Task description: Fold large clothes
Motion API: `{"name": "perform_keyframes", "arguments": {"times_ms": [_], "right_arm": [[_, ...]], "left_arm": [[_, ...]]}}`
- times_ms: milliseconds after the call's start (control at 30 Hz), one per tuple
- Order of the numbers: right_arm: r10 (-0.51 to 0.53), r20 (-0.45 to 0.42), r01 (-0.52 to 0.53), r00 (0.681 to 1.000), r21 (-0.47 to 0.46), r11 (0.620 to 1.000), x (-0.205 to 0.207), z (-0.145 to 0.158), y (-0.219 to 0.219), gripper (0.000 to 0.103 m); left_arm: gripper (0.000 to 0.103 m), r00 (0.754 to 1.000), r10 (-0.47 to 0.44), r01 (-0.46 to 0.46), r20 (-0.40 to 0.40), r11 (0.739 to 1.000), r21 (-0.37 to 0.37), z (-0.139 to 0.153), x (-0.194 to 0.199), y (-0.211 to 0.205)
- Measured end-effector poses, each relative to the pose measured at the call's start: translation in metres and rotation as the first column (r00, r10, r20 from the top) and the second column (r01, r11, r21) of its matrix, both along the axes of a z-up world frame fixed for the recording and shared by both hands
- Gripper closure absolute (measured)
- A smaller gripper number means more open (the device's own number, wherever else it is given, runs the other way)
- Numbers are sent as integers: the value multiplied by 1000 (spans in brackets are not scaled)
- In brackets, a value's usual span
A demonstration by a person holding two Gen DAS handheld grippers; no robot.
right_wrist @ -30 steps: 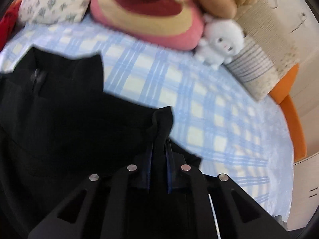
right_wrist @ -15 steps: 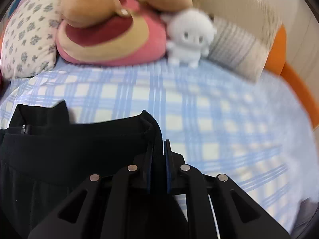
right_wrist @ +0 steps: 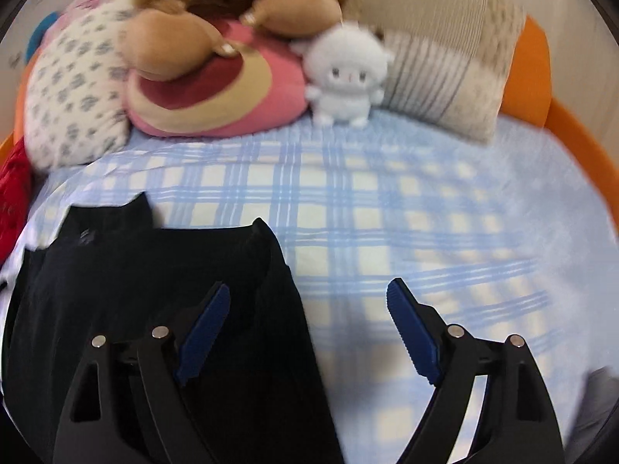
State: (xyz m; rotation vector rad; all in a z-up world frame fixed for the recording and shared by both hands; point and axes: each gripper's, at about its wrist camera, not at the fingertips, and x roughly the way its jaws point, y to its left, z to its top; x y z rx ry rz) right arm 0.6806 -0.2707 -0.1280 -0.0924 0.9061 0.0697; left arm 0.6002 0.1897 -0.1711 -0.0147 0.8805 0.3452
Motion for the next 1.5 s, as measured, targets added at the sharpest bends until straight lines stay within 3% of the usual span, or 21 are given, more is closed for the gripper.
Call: {"name": "perform_keyframes", "arguments": {"times_ms": [167, 267, 333, 400, 500, 633, 700, 833, 967, 1033, 1233, 1400, 1467, 1500], "right_arm": [[119, 2, -119, 993, -50, 992, -66, 28, 13, 20], [201, -3, -201, 980, -57, 978, -117, 21, 26, 22], [234, -17, -235, 972, -56, 970, -142, 6, 32, 28], [237, -50, -241, 970, -80, 967, -162, -15, 34, 47], [198, -95, -206, 976, -84, 975, -170, -42, 25, 59], [138, -84, -139, 987, -9, 990, -171, -54, 1, 59], [123, -80, -122, 989, 9, 992, -170, -61, -7, 55], [84, -55, -73, 995, 180, 981, -173, -79, -31, 53], [77, -56, -69, 995, 136, 988, -174, -76, -24, 53], [81, -70, -72, 994, 125, 990, -172, -74, -23, 52], [69, -53, -63, 996, 96, 993, -175, -75, -19, 50], [67, -55, -61, 996, 97, 993, -173, -74, -20, 50], [69, -50, -65, 996, 80, 995, -174, -73, -18, 50], [71, -47, -68, 996, 72, 995, -174, -73, -17, 49]], "left_arm": [[15, 987, -134, 142, 85, 984, -105, 51, -59, -22], [15, 971, -219, 231, 93, 961, -149, 52, -89, -41], [15, 962, -261, 271, 78, 947, -174, 38, -107, -53], [16, 959, -279, 283, 49, 944, -172, 19, -121, -61], [17, 968, -250, 244, -11, 954, -175, -17, -133, -60], [15, 979, -201, 199, 20, 942, -269, -45, -142, -45], [12, 981, -191, 193, 34, 949, -249, -50, -143, -46], [8, 987, -145, 161, 72, 936, -313, -62, -144, -40], [6, 990, -136, 139, 33, 928, -345, -55, -140, -37], [7, 993, -114, 110, 15, 912, -394, -46, -144, -30], [7, 997, -65, 73, 35, 814, -576, -25, -188, -9], [7, 999, -48, 22, -26, 787, -617, -49, -202, -13], [7, 999, -32, 4, -31, 749, -662, -63, -201, -13], [7, 999, -21, -6, -29, 707, -707, -71, -200, -12]]}}
